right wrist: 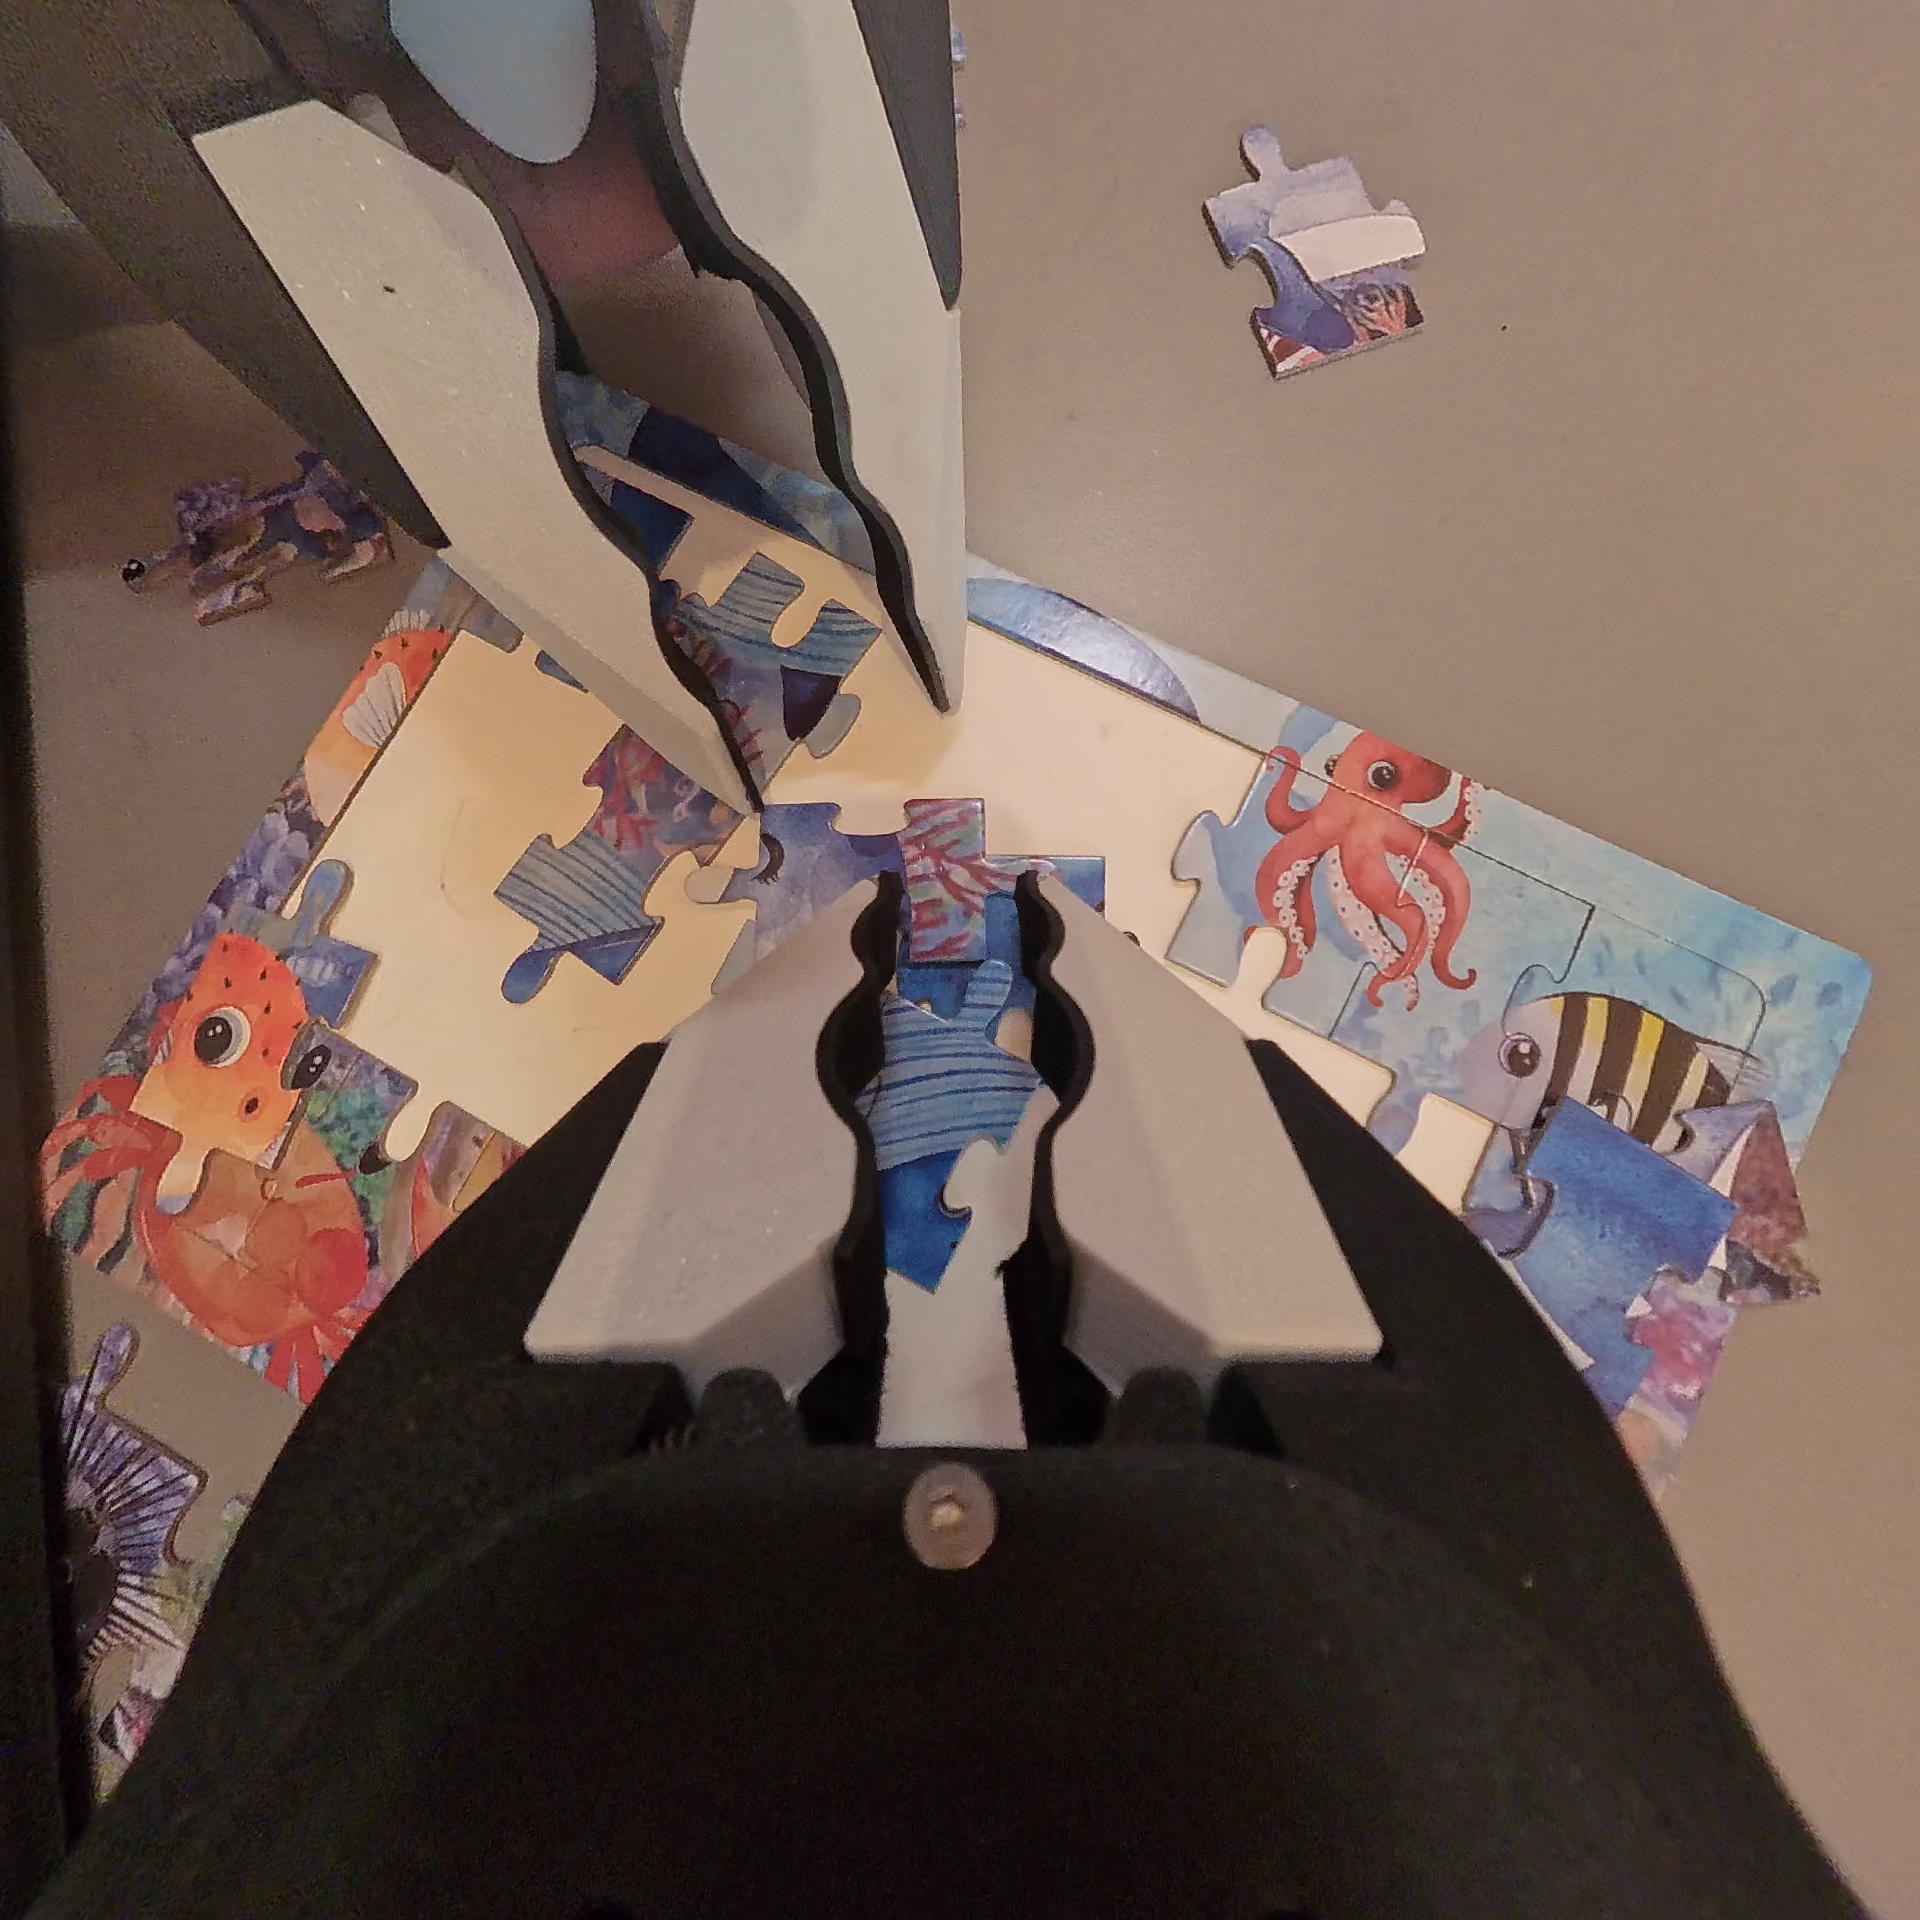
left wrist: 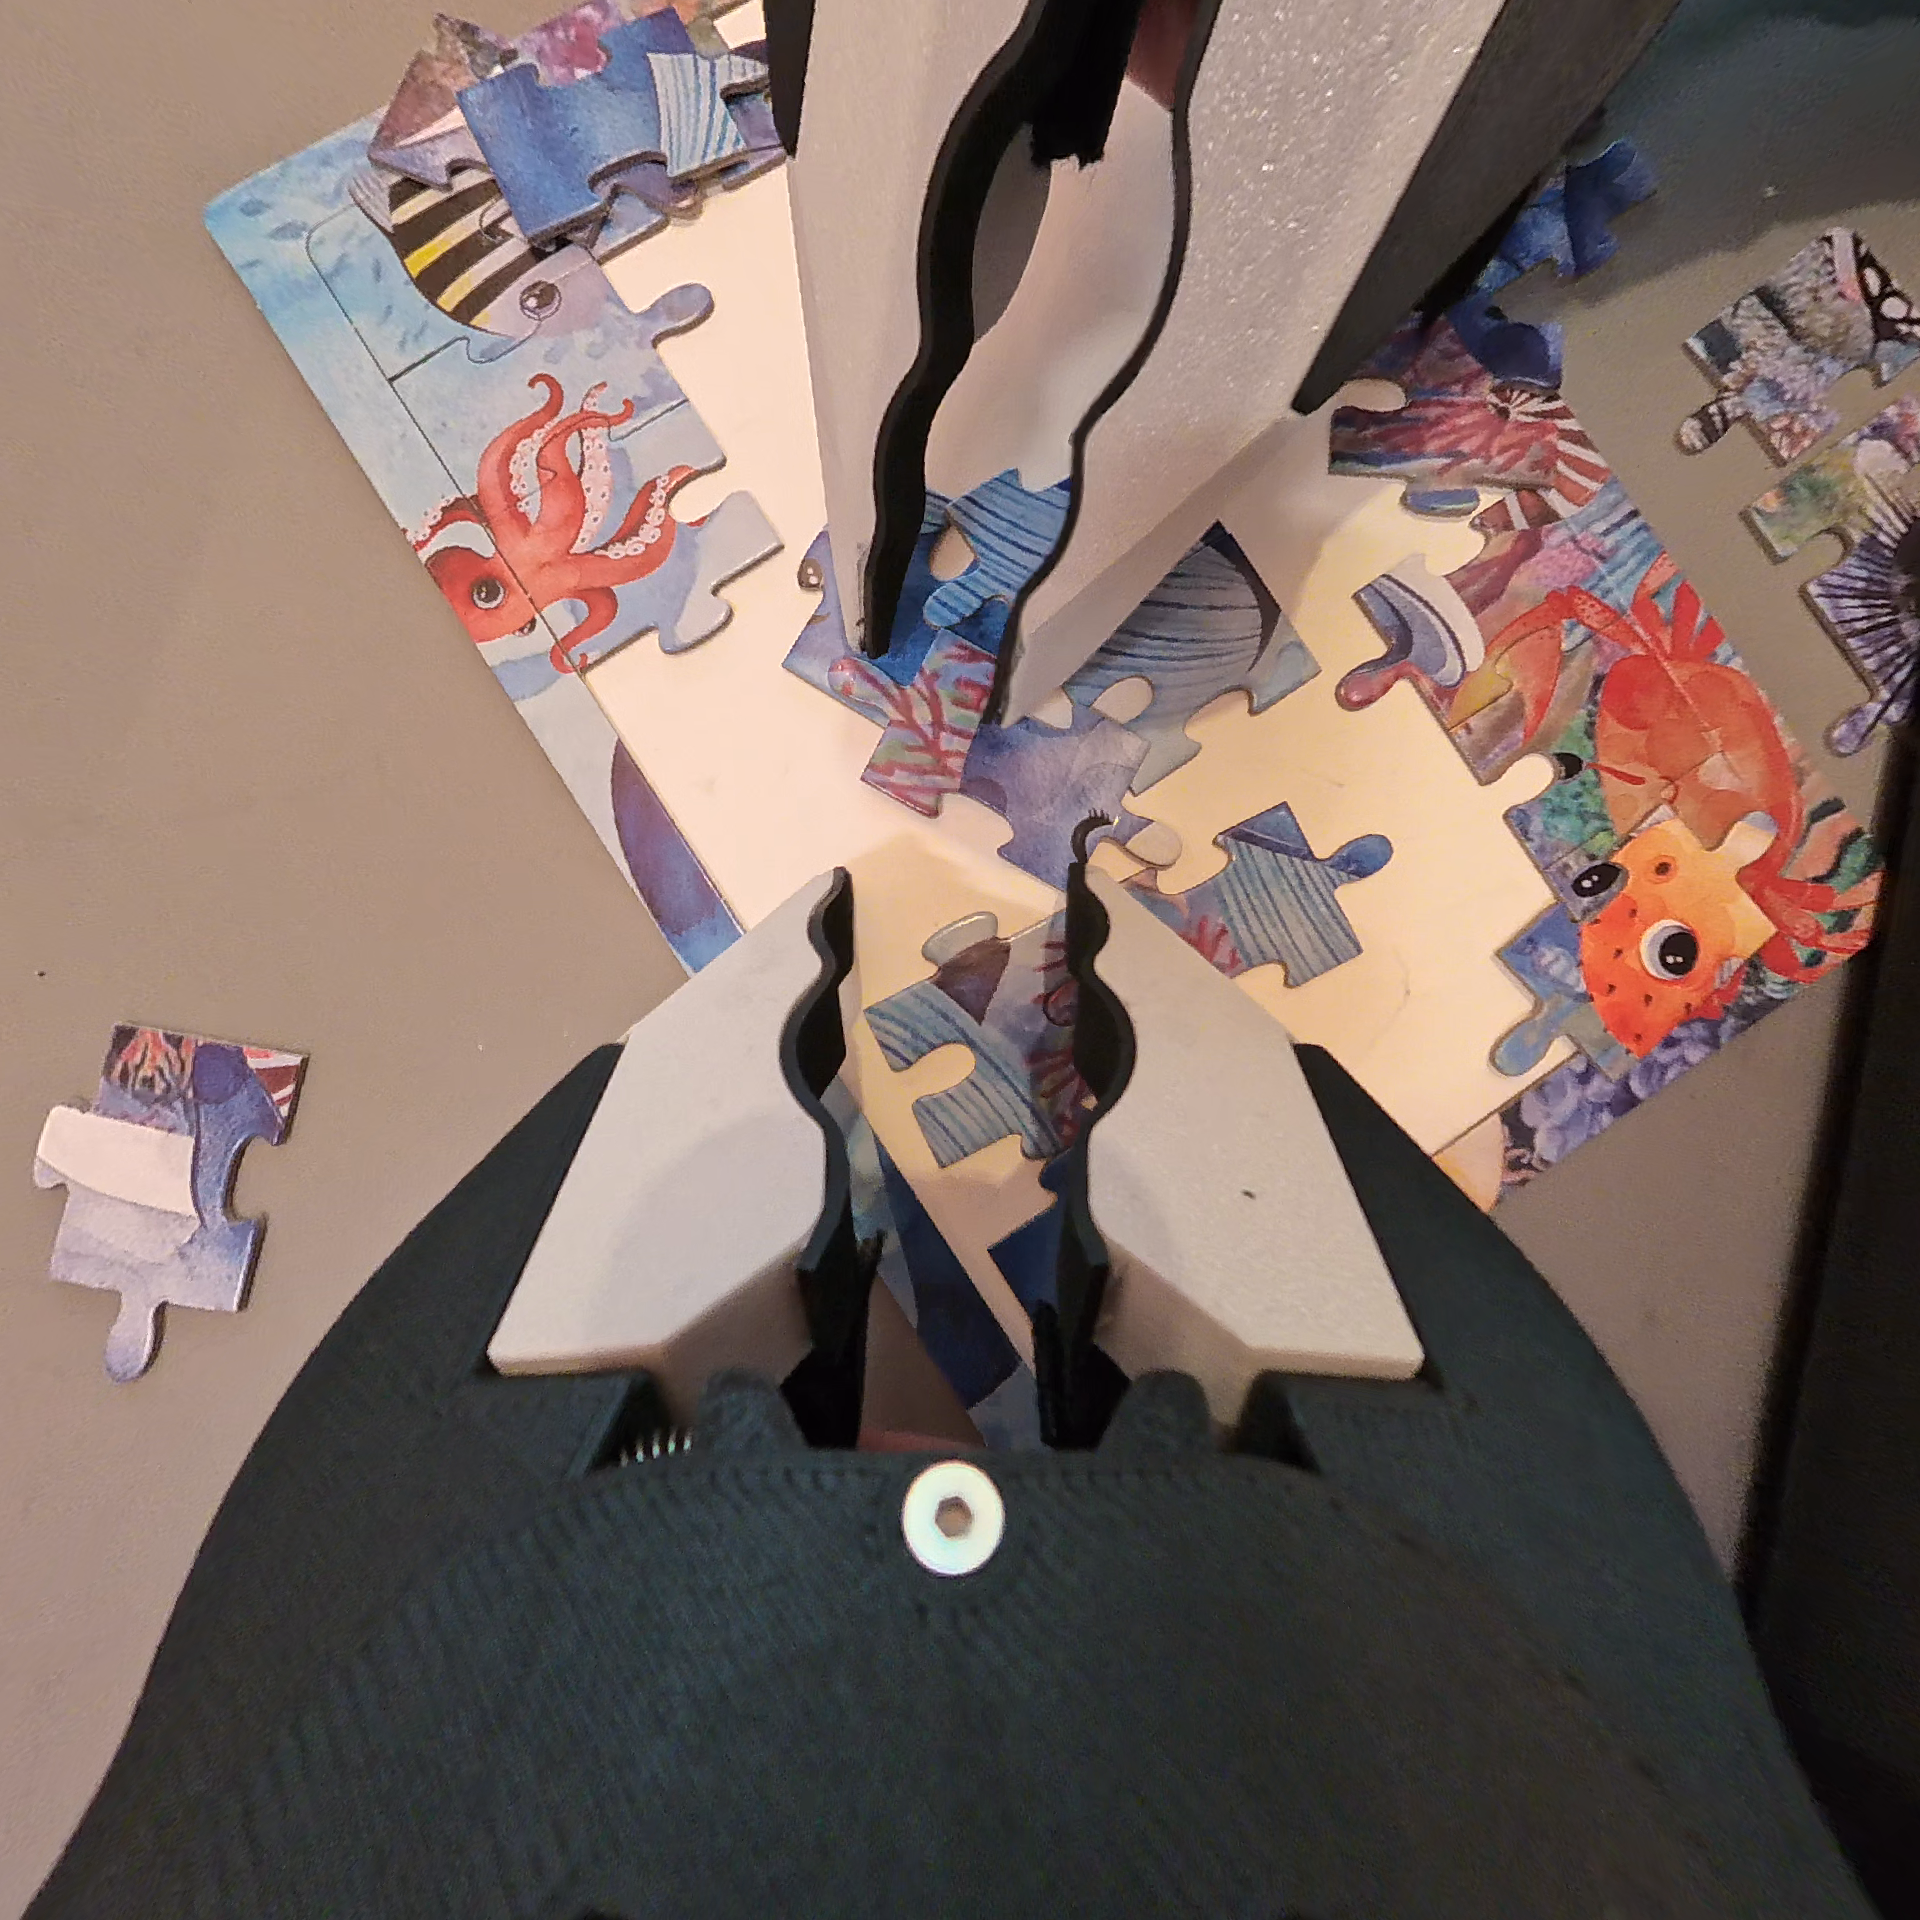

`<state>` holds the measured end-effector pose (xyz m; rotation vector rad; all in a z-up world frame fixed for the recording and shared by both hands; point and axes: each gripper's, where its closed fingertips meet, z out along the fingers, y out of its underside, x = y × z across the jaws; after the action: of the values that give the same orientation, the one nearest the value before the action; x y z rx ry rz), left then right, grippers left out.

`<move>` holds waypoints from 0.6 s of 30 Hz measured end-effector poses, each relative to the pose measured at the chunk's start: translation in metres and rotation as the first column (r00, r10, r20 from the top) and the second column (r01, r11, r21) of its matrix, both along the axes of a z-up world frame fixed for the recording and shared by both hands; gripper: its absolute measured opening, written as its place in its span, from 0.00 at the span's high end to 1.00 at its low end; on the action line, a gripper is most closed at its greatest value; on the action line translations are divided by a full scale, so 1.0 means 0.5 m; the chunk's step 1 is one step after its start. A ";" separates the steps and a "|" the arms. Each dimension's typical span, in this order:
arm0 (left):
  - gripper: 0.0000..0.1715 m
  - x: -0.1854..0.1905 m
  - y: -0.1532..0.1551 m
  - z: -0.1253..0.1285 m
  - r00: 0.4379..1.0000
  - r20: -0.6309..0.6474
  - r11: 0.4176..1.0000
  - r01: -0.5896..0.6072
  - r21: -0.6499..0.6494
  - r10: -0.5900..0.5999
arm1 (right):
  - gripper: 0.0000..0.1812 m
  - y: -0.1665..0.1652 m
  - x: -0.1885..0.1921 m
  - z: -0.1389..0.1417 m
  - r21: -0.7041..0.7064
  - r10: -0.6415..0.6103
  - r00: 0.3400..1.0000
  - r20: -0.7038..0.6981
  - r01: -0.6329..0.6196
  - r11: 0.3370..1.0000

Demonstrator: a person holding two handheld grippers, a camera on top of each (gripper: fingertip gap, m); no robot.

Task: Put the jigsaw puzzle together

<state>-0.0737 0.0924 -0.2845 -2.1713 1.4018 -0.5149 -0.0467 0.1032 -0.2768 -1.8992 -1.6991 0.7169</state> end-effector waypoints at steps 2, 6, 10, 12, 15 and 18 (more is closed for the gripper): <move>0.77 0.000 0.003 0.001 1.000 0.000 1.000 -0.003 0.007 0.003 | 0.85 -0.002 0.001 -0.004 -0.009 0.002 1.000 0.008 -0.002 1.000; 0.77 0.004 0.005 0.000 1.000 -0.003 1.000 0.000 0.022 0.000 | 0.77 -0.010 0.001 -0.011 -0.020 0.019 1.000 0.021 -0.018 1.000; 0.77 0.006 0.004 -0.006 1.000 -0.015 1.000 0.004 0.019 -0.004 | 0.70 -0.023 0.001 -0.011 -0.028 0.052 0.998 0.025 -0.051 0.998; 0.78 0.007 0.004 -0.006 1.000 -0.013 1.000 0.006 0.017 -0.006 | 0.67 -0.029 0.001 -0.011 -0.034 0.070 0.997 0.024 -0.070 0.997; 0.79 0.009 0.001 -0.006 1.000 -0.010 1.000 0.010 0.012 -0.009 | 0.65 -0.036 0.000 -0.013 -0.010 0.100 0.995 0.030 -0.100 0.995; 0.79 0.009 0.000 -0.005 1.000 -0.010 1.000 0.011 0.012 -0.011 | 0.64 -0.038 -0.001 -0.016 0.018 0.111 0.993 0.042 -0.112 0.994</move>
<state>-0.0692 0.0926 -0.2872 -2.1610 1.4190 -0.4997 -0.0471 0.0842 -0.2847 -1.8277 -1.8430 0.7043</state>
